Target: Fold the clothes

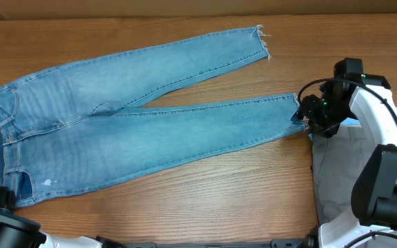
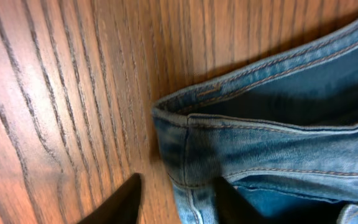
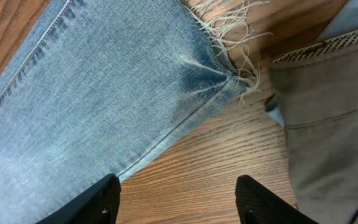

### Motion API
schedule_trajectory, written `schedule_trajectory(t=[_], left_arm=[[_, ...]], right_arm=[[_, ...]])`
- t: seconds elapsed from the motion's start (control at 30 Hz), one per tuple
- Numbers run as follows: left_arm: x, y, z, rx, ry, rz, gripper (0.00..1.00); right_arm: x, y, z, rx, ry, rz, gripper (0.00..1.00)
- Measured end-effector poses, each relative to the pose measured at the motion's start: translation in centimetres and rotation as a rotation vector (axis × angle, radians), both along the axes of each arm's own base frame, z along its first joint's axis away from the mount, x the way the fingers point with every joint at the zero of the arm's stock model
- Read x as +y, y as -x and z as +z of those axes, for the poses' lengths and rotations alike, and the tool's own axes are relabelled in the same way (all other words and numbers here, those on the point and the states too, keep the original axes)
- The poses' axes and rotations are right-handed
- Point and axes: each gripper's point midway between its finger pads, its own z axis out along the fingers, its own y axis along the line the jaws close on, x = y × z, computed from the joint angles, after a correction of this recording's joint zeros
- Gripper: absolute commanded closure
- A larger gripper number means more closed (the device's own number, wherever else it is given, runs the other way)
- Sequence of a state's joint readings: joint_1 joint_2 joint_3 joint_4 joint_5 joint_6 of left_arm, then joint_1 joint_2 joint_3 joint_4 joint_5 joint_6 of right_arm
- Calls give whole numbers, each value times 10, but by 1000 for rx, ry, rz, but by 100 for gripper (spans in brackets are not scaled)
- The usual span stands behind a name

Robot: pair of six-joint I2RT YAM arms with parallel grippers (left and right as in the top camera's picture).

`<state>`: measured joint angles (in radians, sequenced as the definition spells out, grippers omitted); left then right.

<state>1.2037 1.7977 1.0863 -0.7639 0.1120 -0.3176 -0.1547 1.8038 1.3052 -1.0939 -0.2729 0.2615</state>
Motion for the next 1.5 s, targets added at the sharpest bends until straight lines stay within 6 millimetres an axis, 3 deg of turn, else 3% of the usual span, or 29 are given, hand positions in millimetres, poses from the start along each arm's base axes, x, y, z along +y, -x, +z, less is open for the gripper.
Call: schedule_trajectory(t=[0.1,0.13,0.17,0.5,0.53,0.6,0.63,0.73,0.83,1.1,1.3,1.5], left_arm=[[-1,2,-3,9,-1,7,85],[-2,2,-3,14,-1,7,94],[-2,4,-4,22,0,16,96],[-9,13,-5,68,26,30,96],[-10,13,-5,70,29,29,91],[-11,14,-5,72,33,29,58],[-11,14,-5,71,33,33,50],[-9,11,-4,55,27,29,33],[-5,7,-3,39,11,21,29],[9,6,-3,38,-48,19,58],[9,6,-11,33,-67,17,69],[9,5,-12,25,-87,16,74]], right_arm=[[0,0,0,0,0,0,37],[0,0,0,0,0,0,37],[0,0,0,0,0,0,37],[-8,1,-2,19,44,-56,30],[-10,0,-3,21,55,-68,28],[-13,-2,-3,17,71,-86,26],[-14,-2,-3,17,77,-93,26],[-17,-2,-5,21,89,-107,25],[-17,2,-9,34,90,-113,25],[-17,4,-13,39,96,-120,25],[-17,4,-13,40,95,-127,25],[-17,4,-13,41,96,-128,25]])
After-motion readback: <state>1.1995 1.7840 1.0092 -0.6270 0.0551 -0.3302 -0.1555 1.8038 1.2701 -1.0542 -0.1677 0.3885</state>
